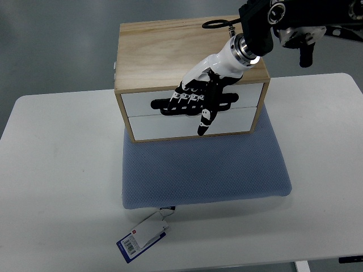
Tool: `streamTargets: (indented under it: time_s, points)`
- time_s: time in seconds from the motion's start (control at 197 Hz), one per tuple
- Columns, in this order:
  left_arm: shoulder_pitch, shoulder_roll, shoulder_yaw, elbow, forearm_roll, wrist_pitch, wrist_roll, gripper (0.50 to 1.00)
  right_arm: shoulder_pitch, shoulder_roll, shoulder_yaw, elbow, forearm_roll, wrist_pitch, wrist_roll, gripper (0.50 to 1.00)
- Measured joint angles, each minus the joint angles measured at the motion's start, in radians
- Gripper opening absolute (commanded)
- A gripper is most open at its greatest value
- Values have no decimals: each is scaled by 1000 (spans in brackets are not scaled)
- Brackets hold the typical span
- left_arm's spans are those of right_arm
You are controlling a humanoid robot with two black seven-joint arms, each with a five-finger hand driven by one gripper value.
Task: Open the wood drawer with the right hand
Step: 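Lower the right hand and hook fingers around the upper drawer's black handle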
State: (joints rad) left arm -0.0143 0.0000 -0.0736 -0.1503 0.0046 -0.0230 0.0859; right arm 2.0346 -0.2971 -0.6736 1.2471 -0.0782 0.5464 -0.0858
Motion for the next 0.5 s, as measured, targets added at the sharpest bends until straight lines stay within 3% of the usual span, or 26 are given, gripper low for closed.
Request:
streamTargets:
  time_s: [0.502]
  points:
    - [-1,0,0,0,0,0,0,1000,-44,-30,7,3,11,-78,0,917]
